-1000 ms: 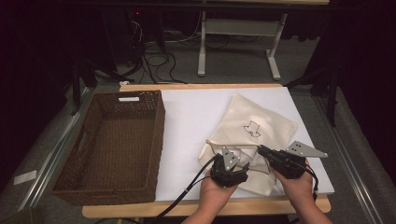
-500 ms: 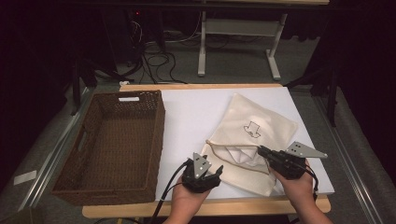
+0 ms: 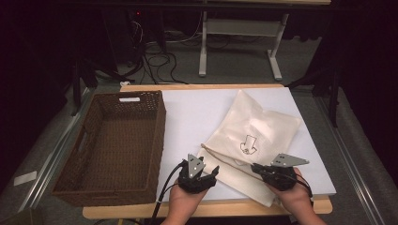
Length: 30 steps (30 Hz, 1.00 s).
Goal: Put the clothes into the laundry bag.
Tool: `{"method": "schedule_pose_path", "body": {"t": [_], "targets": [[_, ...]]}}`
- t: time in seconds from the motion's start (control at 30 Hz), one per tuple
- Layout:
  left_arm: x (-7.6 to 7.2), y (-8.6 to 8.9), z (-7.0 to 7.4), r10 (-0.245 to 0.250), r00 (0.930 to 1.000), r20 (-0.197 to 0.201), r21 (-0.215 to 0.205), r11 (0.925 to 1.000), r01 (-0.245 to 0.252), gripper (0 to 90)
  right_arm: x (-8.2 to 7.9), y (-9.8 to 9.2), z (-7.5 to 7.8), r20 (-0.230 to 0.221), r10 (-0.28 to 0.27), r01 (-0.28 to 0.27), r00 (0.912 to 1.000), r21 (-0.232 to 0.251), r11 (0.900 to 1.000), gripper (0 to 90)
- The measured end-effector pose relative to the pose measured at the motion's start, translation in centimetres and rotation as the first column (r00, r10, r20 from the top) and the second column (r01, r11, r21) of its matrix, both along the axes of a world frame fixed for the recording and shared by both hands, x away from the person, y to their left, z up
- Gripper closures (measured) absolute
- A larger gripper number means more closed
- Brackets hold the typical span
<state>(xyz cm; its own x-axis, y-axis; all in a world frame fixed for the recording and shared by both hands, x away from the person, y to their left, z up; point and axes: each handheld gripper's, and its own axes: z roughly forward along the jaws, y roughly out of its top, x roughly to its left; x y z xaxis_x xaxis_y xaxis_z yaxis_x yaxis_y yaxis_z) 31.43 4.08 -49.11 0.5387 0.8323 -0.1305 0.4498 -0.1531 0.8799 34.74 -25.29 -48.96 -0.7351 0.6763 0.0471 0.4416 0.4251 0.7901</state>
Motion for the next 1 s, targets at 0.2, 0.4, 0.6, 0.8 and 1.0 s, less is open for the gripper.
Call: {"method": "schedule_pose_path", "body": {"t": [0.2, 0.4, 0.6, 0.8, 1.0], "targets": [[-0.1, 0.0, -0.1, -0.004, 1.0, 0.0, 0.007, 1.0, 0.004, 36.2, 0.5, 1.9, -2.1, -0.039, -0.003, -0.003, 0.9992, -0.145, 0.989, 85.7], [0.0, 0.2, -0.1, 0.0, 1.0, 0.0, 0.006, 1.0, 0.0, 36.2, 0.4, 1.5, -1.6, -0.059, 0.001, -0.006, 0.9982, -0.085, 0.996, 71.3], [0.2, 0.1, 0.0, 0.008, 1.0, 0.003, 0.002, 1.0, -0.008, 36.2, -0.9, 0.2, 0.7, -0.004, -0.017, 0.017, 0.9998, 0.033, 0.999, 59.6], [0.3, -0.1, 0.0, 0.0, 1.0, 0.003, 0.003, 1.0, 0.0, 36.2, -1.3, -3.9, 1.8, 0.022, -0.188, 0.185, 0.9819, 0.09, 0.979, 48.8], [0.6, -0.6, 0.3, -0.014, 0.9997, 0.019, -0.009, 0.9999, 0.015, 36.1, -0.5, -6.0, 0.0, -0.035, -0.306, 0.307, 0.9514, 0.033, 0.951, 36.5]]}}
